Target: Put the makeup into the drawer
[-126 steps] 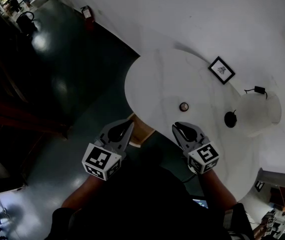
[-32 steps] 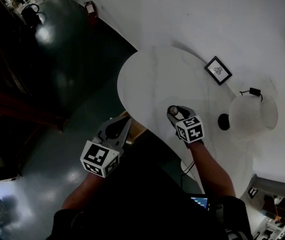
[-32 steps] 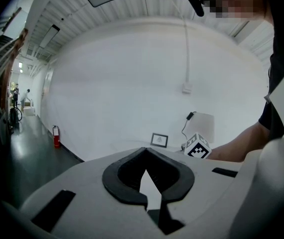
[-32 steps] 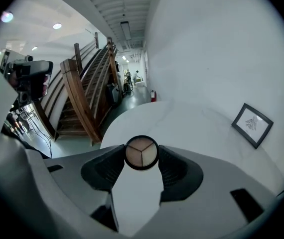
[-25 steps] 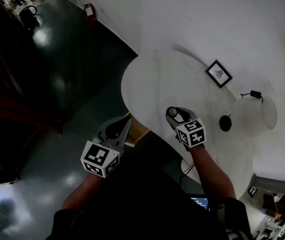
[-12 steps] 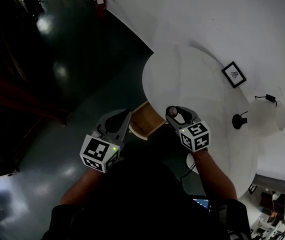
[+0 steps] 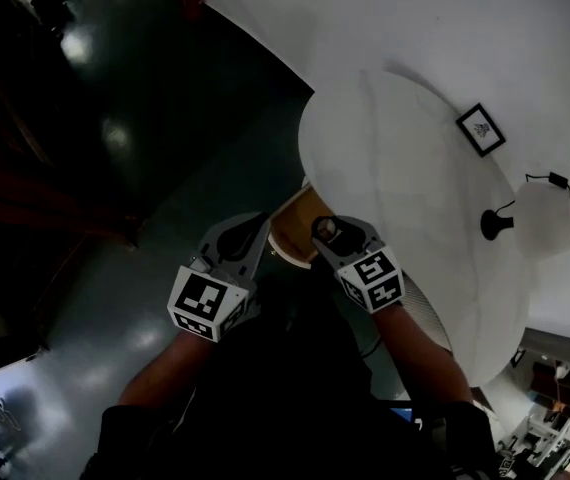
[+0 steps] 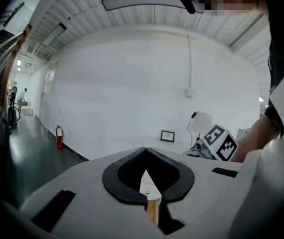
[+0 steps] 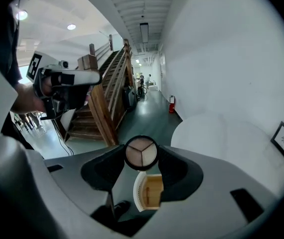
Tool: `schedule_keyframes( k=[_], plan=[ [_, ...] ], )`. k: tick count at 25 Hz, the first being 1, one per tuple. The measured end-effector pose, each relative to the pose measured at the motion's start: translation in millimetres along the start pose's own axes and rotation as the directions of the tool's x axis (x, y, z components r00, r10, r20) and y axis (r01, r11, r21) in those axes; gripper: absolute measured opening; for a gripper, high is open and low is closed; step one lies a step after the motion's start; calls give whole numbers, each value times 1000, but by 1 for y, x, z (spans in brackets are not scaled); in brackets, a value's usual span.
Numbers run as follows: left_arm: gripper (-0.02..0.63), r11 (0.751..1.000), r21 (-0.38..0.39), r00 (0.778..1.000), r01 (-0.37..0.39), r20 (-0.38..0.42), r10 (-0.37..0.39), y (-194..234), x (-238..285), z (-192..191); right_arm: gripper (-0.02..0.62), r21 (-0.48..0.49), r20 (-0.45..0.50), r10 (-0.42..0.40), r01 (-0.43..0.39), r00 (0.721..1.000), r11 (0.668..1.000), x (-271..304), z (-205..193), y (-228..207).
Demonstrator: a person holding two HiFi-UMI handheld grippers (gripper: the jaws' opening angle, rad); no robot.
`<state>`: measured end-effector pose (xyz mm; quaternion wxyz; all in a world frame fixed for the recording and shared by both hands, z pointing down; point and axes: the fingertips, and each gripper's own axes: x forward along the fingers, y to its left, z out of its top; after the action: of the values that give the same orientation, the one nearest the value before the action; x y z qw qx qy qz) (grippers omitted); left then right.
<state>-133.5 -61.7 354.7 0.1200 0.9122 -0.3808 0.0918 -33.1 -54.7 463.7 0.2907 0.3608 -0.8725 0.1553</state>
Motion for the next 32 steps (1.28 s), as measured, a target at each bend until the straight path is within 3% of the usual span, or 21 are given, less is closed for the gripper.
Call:
schedule_keyframes(
  k=[7, 18, 32],
  plan=[
    [11, 1000, -13, 999, 11, -37, -11, 15, 25, -32, 215, -1, -44, 50, -50, 998, 999, 46, -36, 19],
    [11, 998, -58, 990, 37, -137, -45, 43, 76, -130, 215, 3, -145, 39, -39, 989, 999, 149, -148, -10],
    [11, 992, -127, 971, -26, -240, -5, 68, 111, -256, 215, -66, -310, 80, -105, 947, 992, 262, -280, -37]
  ],
)
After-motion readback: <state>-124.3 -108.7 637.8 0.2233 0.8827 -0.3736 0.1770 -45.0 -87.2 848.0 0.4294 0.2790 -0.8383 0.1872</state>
